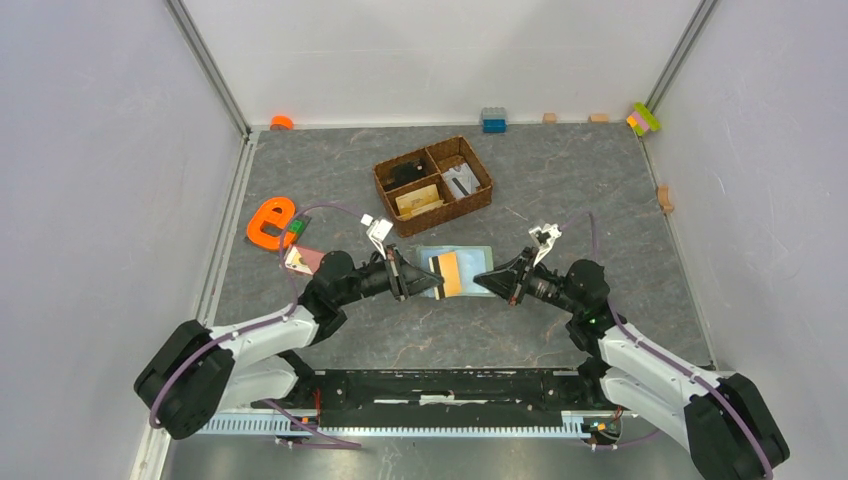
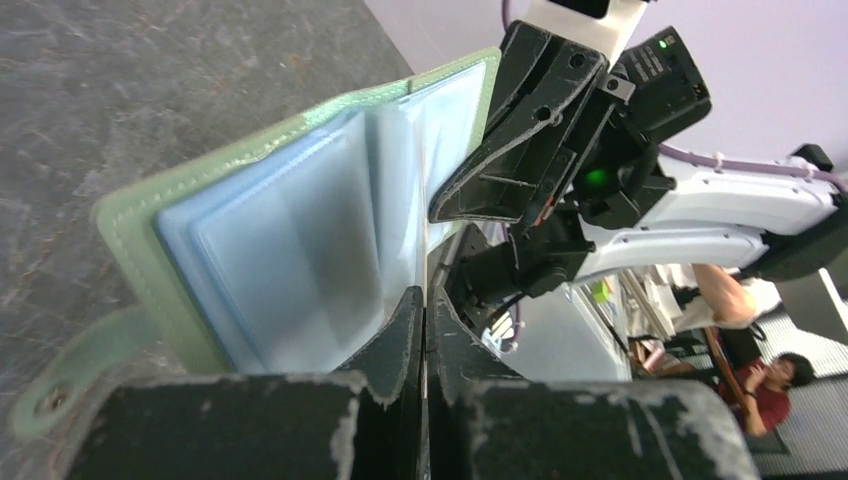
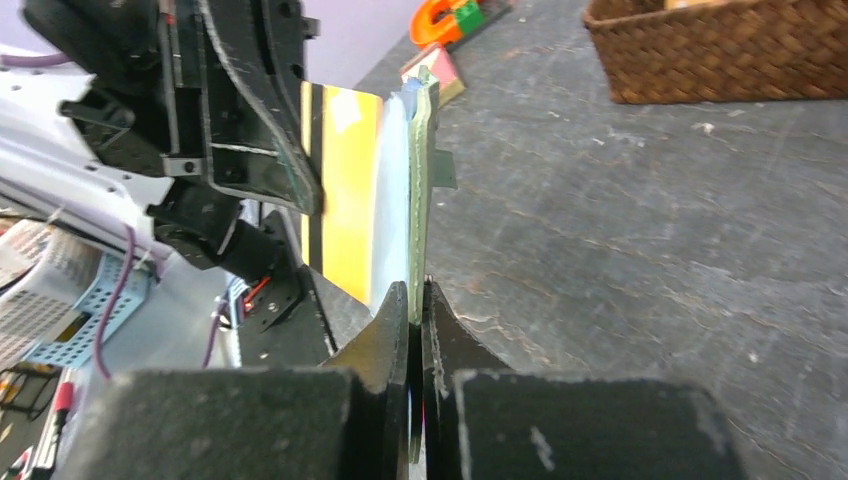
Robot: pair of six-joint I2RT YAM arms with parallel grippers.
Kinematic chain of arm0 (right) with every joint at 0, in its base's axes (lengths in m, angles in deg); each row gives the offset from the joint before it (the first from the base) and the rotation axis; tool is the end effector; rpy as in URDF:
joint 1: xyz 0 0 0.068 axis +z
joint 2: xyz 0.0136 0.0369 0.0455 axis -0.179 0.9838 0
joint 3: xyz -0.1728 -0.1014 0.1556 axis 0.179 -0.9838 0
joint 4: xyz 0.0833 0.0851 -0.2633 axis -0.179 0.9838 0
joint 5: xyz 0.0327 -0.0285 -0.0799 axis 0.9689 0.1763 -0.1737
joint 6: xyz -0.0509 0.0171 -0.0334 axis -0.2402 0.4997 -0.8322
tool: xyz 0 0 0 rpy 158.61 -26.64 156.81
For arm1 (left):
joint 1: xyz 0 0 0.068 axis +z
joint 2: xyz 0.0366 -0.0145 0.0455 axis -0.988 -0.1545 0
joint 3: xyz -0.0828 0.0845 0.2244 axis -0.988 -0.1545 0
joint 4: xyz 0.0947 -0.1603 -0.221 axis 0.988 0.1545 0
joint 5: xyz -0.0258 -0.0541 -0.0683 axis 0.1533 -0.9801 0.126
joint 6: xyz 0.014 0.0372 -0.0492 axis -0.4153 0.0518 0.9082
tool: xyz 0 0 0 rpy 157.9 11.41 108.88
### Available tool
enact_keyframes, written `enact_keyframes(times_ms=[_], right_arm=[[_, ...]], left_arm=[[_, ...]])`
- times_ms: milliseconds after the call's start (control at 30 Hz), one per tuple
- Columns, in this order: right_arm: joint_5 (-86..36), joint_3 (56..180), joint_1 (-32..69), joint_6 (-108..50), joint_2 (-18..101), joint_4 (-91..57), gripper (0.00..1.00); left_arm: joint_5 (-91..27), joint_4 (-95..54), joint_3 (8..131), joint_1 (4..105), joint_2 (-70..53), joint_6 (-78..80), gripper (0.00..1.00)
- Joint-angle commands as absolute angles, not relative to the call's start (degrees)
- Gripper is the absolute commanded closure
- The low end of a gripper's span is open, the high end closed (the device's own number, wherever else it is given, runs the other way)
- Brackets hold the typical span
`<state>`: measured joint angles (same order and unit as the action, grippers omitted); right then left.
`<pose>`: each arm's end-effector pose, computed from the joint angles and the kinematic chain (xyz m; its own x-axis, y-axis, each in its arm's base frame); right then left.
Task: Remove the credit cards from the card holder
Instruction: Remove the credit card from the card holder.
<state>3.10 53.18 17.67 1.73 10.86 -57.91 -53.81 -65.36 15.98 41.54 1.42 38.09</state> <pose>0.1875 0.1314 0.1730 -0.5409 0.2737 -0.7953 -0.7120 0.3544 0.6062 0.1892 -0.1877 0.1762 -0.7055 -0.2614 -0.6588 0.6177 0.2290 -0.7524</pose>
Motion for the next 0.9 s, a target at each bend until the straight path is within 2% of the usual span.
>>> enact_keyframes(times_ms=[0,200,733,867], right_arm=[[-3.66,56.02,17.18,-2.79,10.01,-50.09,1.0],[-4.77,56.51,16.76,-3.21,10.61,-48.07,1.0],[-3.13,56.53,16.44,-2.6,9.71,-48.77,1.0],[-3.89,56.56,16.41,-2.63,9.2,-48.11,1.0]], left_arm=[[-48.07,-60.97,17.04,41.71,4.98,32.7,0.98],[-42.04,-58.49,16.0,41.72,8.26,31.43,0.98],[-42.12,-56.23,16.56,41.73,8.64,27.96,0.98],[-37.59,-50.36,18.09,41.66,8.87,24.76,0.98]])
